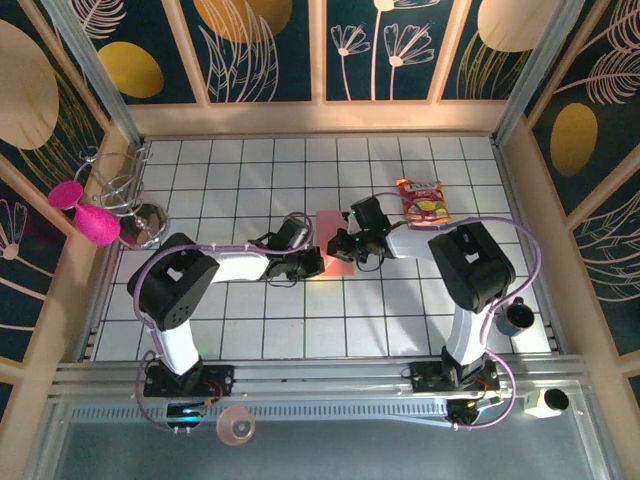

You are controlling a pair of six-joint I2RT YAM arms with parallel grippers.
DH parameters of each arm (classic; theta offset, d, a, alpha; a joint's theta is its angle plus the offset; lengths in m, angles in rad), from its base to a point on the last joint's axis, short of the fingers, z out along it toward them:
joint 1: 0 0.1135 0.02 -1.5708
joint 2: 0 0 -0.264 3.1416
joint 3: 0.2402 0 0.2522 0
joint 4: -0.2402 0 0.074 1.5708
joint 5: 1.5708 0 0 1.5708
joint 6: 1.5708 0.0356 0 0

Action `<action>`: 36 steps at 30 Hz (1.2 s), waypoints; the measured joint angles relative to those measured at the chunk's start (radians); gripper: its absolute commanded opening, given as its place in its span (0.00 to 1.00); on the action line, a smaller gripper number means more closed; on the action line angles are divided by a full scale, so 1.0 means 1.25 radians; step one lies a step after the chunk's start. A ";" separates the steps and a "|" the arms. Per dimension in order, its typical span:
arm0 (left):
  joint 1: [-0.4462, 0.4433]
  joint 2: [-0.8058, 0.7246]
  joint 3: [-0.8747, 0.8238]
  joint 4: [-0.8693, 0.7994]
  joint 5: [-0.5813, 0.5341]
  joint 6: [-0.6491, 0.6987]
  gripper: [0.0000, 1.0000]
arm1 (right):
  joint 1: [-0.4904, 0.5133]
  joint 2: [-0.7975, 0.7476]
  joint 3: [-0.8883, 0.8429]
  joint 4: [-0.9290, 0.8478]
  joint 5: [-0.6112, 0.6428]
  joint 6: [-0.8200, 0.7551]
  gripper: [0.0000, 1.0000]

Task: Fold a paper plane with a square sheet of paper (pick it up from the middle)
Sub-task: Fold the triangle a second time at the center of the table.

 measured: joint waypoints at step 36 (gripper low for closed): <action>0.000 0.001 0.018 -0.042 -0.009 0.000 0.00 | 0.010 0.013 0.000 -0.003 -0.014 -0.024 0.00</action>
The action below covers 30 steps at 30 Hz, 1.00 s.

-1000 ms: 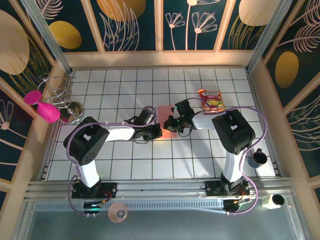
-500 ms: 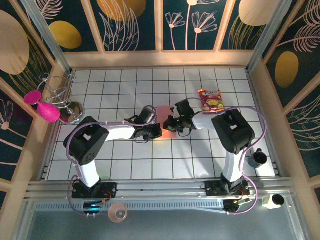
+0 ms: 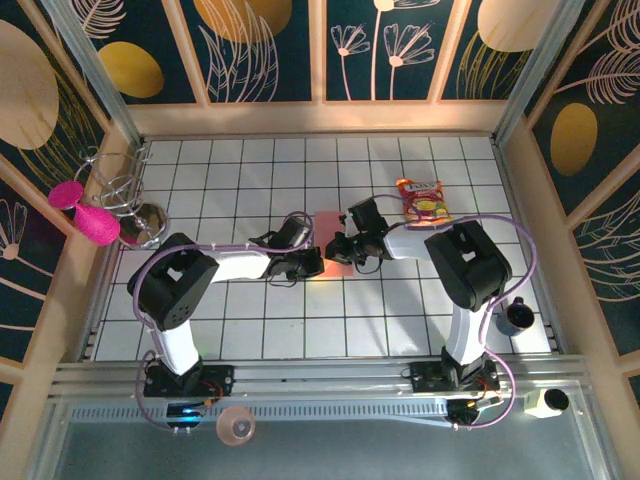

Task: Fold a paper plane with a square sheet of paper (pick it up from the middle)
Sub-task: Fold the triangle a second time at the center of the table.

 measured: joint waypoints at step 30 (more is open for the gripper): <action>0.000 0.000 -0.007 0.023 -0.012 -0.018 0.00 | -0.138 -0.072 0.026 -0.004 0.026 -0.076 0.00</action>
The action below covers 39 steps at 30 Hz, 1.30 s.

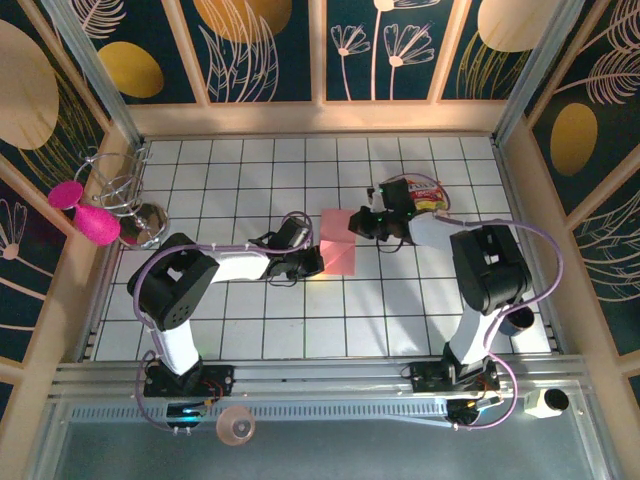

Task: Fold a paper plane with a square sheet of paper (pick it up from the middle)
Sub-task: Fold the triangle a second time at the center of the table.

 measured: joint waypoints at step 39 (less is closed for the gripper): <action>0.008 -0.111 0.101 -0.155 -0.076 0.129 0.17 | 0.060 0.033 -0.005 -0.007 -0.048 0.054 0.13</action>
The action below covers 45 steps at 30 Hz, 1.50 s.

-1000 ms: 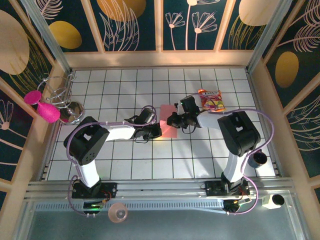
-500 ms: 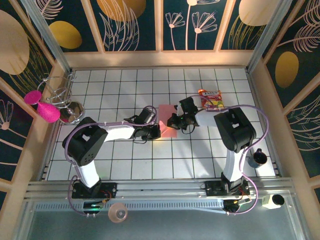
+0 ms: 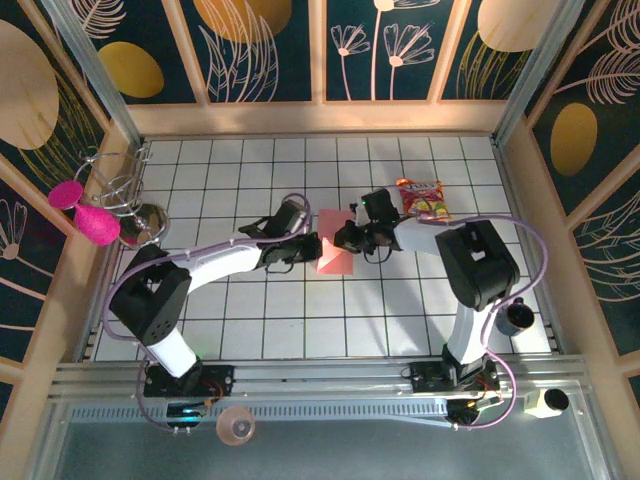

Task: Fold a paper plane with a square sheet of paper (pick it up from the middle)
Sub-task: Fold the triangle a second time at the center of the table.

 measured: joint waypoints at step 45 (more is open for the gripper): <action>0.051 0.203 -0.051 0.347 0.021 -0.204 0.26 | -0.003 -0.039 -0.132 0.119 0.049 0.330 0.31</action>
